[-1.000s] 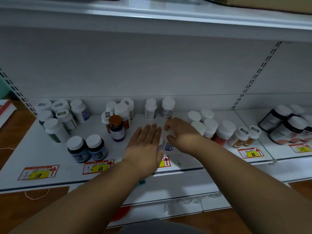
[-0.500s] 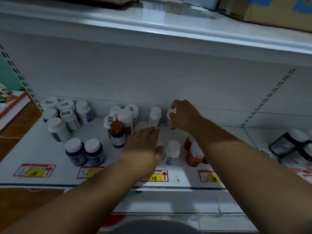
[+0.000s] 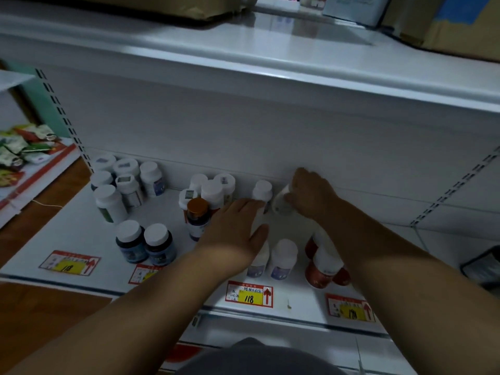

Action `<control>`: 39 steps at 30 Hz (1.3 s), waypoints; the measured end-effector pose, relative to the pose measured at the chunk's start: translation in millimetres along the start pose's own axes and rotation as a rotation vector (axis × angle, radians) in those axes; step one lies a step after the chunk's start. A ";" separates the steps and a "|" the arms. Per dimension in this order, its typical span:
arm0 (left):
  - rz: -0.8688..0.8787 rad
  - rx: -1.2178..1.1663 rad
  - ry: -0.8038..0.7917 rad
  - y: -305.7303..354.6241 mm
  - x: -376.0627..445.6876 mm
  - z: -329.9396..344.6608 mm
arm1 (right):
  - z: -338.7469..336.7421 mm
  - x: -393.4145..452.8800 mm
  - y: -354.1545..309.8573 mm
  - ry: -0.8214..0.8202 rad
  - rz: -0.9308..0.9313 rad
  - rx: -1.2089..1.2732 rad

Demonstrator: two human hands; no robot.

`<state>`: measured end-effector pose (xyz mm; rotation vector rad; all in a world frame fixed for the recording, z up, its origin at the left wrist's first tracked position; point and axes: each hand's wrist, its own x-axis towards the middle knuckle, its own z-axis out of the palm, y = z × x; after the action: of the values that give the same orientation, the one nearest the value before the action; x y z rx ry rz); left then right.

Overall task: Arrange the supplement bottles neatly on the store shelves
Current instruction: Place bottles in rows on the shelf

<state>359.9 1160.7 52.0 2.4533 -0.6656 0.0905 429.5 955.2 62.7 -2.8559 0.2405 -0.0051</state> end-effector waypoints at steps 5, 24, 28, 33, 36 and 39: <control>-0.077 -0.283 0.164 9.2 -9.7 -25.2 | -44.5 -68.6 -21.9 0.193 -0.057 0.598; -0.075 -0.897 -0.367 10.2 -84.1 -52.0 | -56.3 -179.9 -72.9 0.041 -0.051 1.171; -0.069 -0.755 -0.227 -2.5 -89.1 -61.5 | -57.8 -176.5 -87.4 0.065 -0.129 1.113; -0.098 -0.526 -0.133 -24.0 -99.1 -76.4 | -51.8 -160.6 -113.8 0.017 -0.235 1.104; -0.143 -0.533 -0.025 -36.5 -113.9 -81.1 | -39.6 -146.0 -132.5 -0.073 -0.311 1.072; -0.216 -0.525 0.092 -48.1 -131.9 -86.7 | -23.0 -135.6 -153.4 -0.132 -0.372 1.034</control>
<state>275.3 1301.2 70.5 1.9824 -0.3266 -0.0512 320.3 1116.8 129.1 -1.8203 -0.2611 -0.0110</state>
